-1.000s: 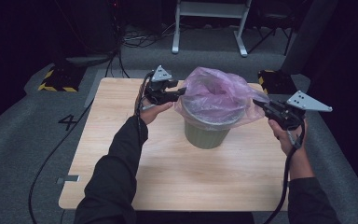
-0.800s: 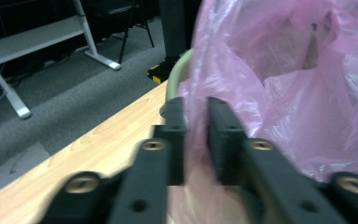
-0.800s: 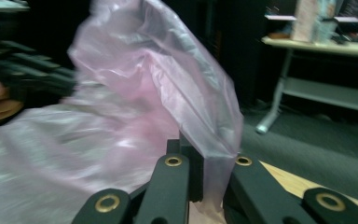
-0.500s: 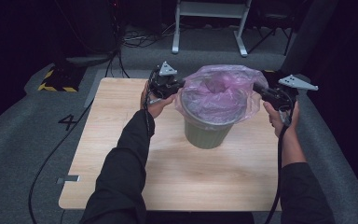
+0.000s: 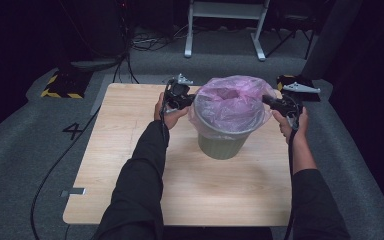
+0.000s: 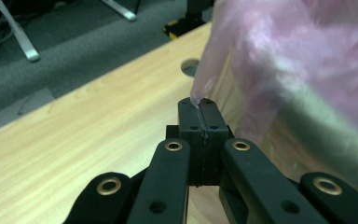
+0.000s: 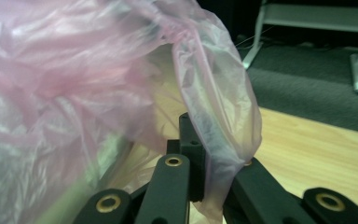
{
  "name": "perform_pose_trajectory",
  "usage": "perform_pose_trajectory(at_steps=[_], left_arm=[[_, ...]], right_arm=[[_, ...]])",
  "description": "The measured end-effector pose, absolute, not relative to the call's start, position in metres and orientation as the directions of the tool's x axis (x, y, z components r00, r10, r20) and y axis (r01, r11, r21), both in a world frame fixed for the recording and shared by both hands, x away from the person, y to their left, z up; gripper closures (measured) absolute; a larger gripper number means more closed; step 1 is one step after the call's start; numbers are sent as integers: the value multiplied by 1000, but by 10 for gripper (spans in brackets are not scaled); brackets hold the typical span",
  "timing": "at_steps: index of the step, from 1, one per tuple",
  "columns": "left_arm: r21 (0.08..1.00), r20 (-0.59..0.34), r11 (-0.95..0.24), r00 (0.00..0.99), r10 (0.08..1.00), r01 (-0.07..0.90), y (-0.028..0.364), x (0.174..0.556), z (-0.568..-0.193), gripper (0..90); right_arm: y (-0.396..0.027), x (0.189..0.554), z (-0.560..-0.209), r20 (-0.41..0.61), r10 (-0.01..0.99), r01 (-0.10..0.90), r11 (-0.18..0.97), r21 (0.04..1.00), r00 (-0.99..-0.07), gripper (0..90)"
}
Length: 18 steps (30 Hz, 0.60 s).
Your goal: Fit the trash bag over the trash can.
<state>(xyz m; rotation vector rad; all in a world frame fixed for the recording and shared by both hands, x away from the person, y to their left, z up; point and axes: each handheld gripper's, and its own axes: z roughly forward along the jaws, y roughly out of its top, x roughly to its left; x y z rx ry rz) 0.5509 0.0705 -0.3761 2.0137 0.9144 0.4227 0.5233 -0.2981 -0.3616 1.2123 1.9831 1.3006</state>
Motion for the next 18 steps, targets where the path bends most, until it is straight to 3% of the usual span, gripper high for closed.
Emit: perform_pose_trajectory(at_steps=[18], left_arm=[[794, -84, -409, 748, 659, 449, 77, 531, -401, 899]], right_arm=[[-294, 512, -387, 157, 763, 455, 195, 869, -627, 900]])
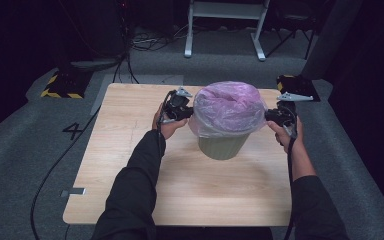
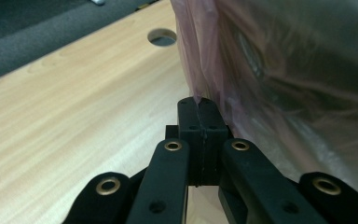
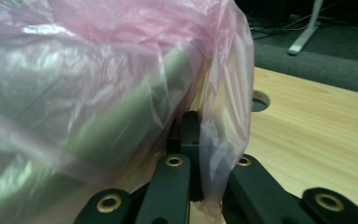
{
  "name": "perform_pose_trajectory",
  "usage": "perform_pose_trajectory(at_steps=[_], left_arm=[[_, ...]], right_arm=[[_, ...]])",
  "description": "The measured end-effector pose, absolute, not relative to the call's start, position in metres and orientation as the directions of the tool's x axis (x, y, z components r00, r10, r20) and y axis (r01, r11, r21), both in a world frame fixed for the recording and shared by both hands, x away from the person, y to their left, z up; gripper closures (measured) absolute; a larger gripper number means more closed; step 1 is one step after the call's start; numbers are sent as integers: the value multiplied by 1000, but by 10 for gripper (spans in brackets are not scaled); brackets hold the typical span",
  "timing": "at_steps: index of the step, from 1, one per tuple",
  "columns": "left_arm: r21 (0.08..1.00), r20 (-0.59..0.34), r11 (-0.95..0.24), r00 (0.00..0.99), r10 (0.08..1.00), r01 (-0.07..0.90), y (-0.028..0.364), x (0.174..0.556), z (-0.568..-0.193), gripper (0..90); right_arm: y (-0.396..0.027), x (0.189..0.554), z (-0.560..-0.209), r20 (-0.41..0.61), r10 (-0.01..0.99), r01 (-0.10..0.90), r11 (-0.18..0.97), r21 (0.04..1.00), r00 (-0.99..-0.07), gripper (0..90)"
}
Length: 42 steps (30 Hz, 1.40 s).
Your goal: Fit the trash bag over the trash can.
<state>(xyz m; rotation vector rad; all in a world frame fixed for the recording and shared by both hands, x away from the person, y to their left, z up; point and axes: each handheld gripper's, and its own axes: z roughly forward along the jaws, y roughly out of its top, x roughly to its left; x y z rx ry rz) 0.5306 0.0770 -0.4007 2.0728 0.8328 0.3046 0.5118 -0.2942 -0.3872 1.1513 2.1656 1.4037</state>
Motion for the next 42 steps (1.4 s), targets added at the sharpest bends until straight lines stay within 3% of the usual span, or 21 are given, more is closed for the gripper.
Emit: perform_pose_trajectory(at_steps=[14, 28, 32, 34, 36, 38, 41, 42], left_arm=[[765, -71, -474, 788, 611, 436, 89, 507, -412, 899], [737, -112, -442, 737, 666, 511, 90, 524, -430, 899], [726, -106, -453, 735, 669, 517, 84, 526, -434, 899], [727, -111, -445, 730, 675, 522, 83, 525, -435, 899], [733, -82, -449, 722, 687, 511, 86, 523, -433, 897], [743, -76, -435, 710, 700, 508, 90, 519, -430, 666], [781, -50, -414, 709, 704, 467, 101, 510, -423, 550], [784, -51, -409, 704, 708, 468, 104, 509, -421, 468]], right_arm=[[-288, 493, -396, 168, 702, 446, 232, 865, -692, 900], [-289, 498, -404, 142, 764, 453, 213, 866, -630, 893], [-292, 499, -405, 136, 803, 443, 171, 880, -581, 800], [-292, 498, -406, 137, 803, 440, 168, 882, -580, 801], [-293, 497, -406, 131, 800, 440, 178, 880, -585, 722], [-295, 495, -404, 123, 793, 432, 187, 882, -596, 598], [-301, 489, -399, 92, 790, 407, 208, 890, -606, 548], [-303, 487, -396, 82, 787, 400, 219, 890, -612, 499]])
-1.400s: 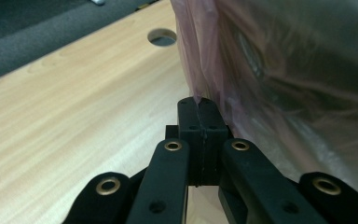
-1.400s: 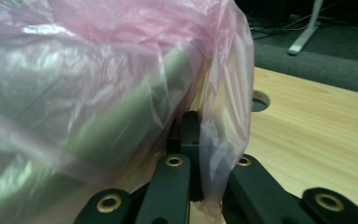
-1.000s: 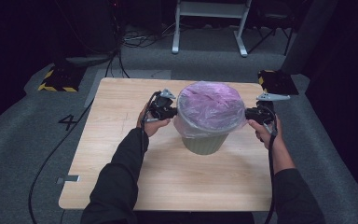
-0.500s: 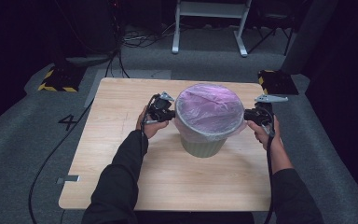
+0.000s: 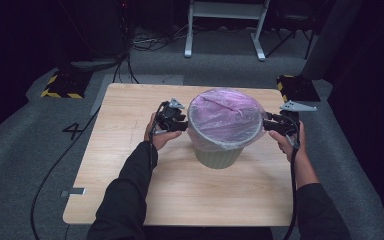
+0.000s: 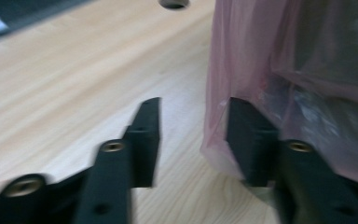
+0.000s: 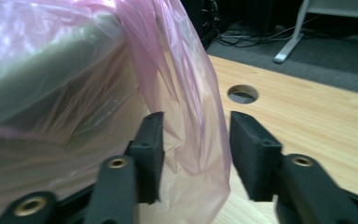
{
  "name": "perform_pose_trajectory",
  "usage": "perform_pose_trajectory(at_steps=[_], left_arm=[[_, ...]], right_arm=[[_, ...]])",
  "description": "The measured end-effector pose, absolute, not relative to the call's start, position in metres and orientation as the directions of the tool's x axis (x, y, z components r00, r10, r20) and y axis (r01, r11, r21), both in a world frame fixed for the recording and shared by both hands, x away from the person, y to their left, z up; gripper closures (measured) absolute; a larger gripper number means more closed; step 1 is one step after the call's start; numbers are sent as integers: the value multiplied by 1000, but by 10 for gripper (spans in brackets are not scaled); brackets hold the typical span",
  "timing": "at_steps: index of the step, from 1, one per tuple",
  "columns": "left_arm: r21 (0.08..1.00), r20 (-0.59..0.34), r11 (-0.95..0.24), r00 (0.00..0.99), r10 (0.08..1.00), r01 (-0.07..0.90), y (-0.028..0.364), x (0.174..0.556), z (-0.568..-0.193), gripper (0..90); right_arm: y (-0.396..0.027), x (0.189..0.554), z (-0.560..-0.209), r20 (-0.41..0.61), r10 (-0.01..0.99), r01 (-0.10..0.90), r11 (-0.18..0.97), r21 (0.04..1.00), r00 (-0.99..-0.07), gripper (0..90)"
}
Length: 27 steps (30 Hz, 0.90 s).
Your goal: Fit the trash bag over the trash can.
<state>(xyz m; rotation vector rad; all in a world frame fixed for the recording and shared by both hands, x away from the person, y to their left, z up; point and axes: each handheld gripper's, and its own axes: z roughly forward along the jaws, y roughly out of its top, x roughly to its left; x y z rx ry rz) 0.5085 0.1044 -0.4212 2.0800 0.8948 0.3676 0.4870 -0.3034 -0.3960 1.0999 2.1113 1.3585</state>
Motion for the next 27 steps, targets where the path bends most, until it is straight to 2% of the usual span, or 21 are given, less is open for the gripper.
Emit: perform_pose_trajectory(at_steps=[3, 4, 5, 6, 8, 16, 18, 23, 27], left_arm=[[805, -68, -367, 686, 725, 467, 115, 502, -414, 287], [811, -62, -361, 681, 729, 460, 119, 499, -411, 287], [818, -74, -351, 688, 722, 456, 124, 493, -407, 208], [818, -74, -351, 688, 722, 456, 124, 493, -407, 197], [838, -28, -376, 718, 695, 396, 129, 477, -400, 176], [863, 34, -423, 804, 593, 276, 121, 432, -392, 154], [859, 93, -468, 833, 545, 210, 110, 411, -392, 155], [846, 132, -506, 855, 501, 166, 92, 398, -394, 163], [836, 167, -529, 849, 501, 147, 82, 399, -395, 331]], right_arm=[[-310, 481, -388, 47, 797, 383, 237, 893, -602, 408], [-310, 481, -388, 47, 797, 383, 237, 893, -602, 408], [-315, 476, -382, 36, 794, 362, 236, 902, -607, 363], [-316, 475, -379, 24, 794, 353, 243, 904, -608, 342], [-319, 469, -373, 5, 785, 331, 256, 908, -620, 320], [-326, 442, -359, -74, 742, 243, 310, 919, -667, 273], [-325, 431, -356, -106, 722, 209, 333, 919, -683, 258], [-317, 411, -358, -140, 635, 142, 373, 917, -760, 228], [-300, 405, -364, -210, 595, 114, 460, 881, -776, 240]])
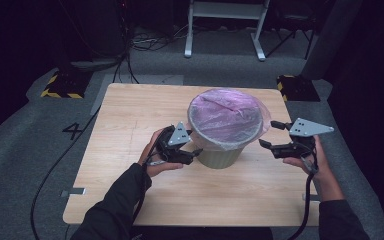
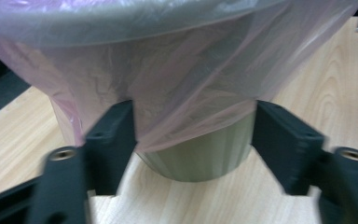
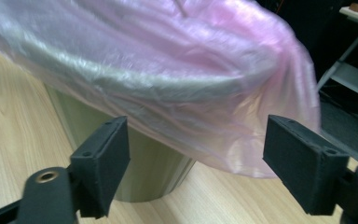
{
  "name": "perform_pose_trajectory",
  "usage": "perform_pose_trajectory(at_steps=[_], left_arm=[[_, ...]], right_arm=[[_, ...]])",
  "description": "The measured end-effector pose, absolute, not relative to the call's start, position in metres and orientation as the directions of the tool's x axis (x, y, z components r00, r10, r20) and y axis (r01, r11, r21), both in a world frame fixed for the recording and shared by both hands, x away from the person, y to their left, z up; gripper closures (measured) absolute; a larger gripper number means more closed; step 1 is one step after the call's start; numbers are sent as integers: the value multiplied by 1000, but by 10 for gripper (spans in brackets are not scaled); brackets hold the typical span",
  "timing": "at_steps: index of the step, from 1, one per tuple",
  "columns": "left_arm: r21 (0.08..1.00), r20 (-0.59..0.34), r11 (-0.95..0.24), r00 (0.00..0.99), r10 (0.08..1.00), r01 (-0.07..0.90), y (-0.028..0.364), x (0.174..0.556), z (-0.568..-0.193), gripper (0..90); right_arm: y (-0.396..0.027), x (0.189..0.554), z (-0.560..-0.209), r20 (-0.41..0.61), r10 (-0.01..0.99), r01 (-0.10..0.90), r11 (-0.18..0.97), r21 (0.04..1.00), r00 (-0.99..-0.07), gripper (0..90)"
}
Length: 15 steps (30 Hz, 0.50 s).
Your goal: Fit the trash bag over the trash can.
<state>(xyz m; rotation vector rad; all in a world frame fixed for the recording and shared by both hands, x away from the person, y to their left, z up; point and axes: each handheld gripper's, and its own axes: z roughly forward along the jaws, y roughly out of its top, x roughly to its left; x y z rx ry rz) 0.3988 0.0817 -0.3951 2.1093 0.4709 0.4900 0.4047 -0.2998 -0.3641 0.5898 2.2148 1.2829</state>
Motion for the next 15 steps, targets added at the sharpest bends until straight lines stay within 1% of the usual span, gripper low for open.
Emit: perform_pose_trajectory(at_steps=[2, 3, 4, 5, 6, 7, 8, 9, 10, 11, 13, 15], left_arm=[[834, 178, -532, 841, 511, 147, 80, 400, -396, 408], [834, 178, -532, 841, 511, 147, 80, 400, -396, 457], [833, 177, -533, 840, 512, 149, 81, 402, -398, 546], [830, 184, -537, 835, 519, 151, 81, 403, -398, 602], [829, 181, -537, 836, 518, 153, 81, 404, -399, 637], [825, 187, -544, 836, 516, 151, 82, 405, -400, 681], [824, 192, -547, 833, 519, 151, 82, 406, -400, 748], [820, 196, -552, 834, 516, 149, 82, 407, -401, 785], [820, 196, -552, 834, 516, 149, 82, 407, -401, 830], [816, 211, -562, 833, 511, 138, 81, 406, -402, 890], [811, 207, -568, 841, 500, 138, 81, 407, -404, 899], [805, 219, -578, 840, 497, 132, 80, 406, -406, 899]], right_arm=[[-293, 405, -368, -232, 593, 104, 477, 873, -771, 296], [-293, 405, -368, -232, 593, 104, 477, 873, -771, 296], [-288, 406, -371, -266, 602, 100, 504, 858, -753, 465], [-287, 406, -373, -273, 605, 97, 507, 856, -748, 516], [-287, 407, -373, -273, 606, 98, 507, 856, -747, 565], [-286, 407, -374, -273, 605, 95, 504, 858, -748, 635], [-287, 407, -375, -269, 606, 92, 497, 863, -749, 698], [-287, 408, -376, -262, 605, 92, 490, 867, -752, 738], [-287, 408, -376, -262, 605, 92, 490, 867, -752, 738], [-287, 407, -375, -261, 600, 82, 483, 872, -757, 823], [-288, 405, -375, -261, 594, 68, 472, 879, -761, 875], [-288, 404, -374, -258, 586, 61, 469, 881, -768, 900]])
